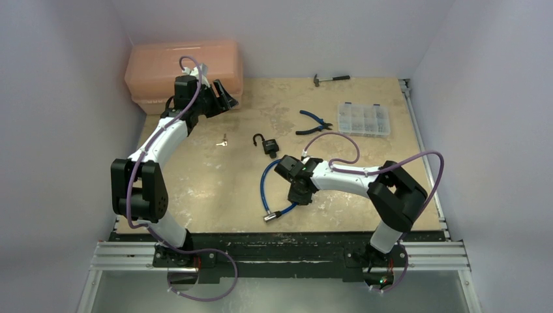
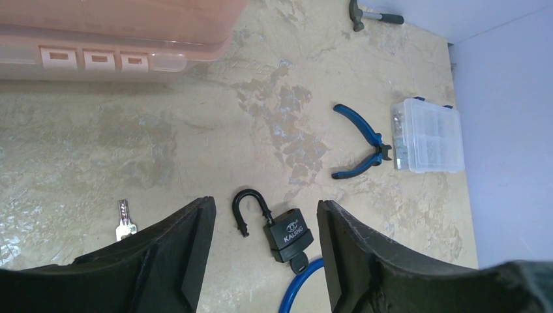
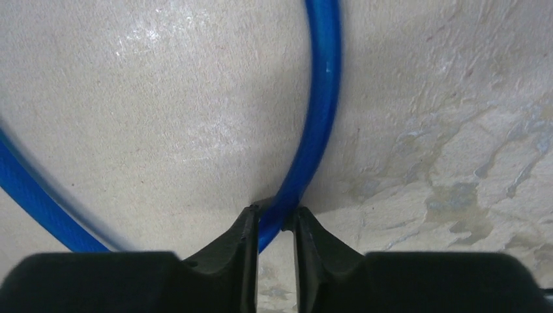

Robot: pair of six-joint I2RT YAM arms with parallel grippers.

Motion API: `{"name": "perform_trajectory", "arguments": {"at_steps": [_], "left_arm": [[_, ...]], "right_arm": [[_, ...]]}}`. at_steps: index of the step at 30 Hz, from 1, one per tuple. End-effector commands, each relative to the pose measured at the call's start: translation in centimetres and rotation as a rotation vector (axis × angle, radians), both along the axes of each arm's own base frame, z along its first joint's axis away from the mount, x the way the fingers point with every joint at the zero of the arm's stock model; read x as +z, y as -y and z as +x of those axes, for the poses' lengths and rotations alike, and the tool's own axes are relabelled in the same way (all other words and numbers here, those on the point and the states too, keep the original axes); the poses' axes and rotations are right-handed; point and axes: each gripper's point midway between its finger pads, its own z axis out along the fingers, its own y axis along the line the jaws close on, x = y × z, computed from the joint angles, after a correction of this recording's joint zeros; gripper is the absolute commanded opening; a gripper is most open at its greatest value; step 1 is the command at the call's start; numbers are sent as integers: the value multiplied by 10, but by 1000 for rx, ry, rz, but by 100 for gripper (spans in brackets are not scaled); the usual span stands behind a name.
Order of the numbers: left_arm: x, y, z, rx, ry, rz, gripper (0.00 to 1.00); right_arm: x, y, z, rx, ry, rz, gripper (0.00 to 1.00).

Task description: Unlock with the key

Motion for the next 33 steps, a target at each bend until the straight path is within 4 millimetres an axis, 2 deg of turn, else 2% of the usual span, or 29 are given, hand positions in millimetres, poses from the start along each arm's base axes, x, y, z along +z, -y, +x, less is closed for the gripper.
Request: {"name": "perform_trajectory", "arguments": {"at_steps": [1,6,14,23,27,33], "left_arm": [[21,-5,3,8,74,6,62],[22,-5,3,7,75,5,62],[23,-5,3,6,78,6,62],[23,-5,2,6,77,7,61],[23,-5,2,6,78,8,61],[23,-6,2,5,80,11,61]], "right_arm": [[-8,-7,13,-2,41,7,19],[-1,-2,33,-19,76,0,8],[12,20,85,-64,156,-6,1],[22,30,138,-79,238,-76,0],[22,36,157,-129,239,-37,0],[28,28,176,-133,239,13,1]]}}
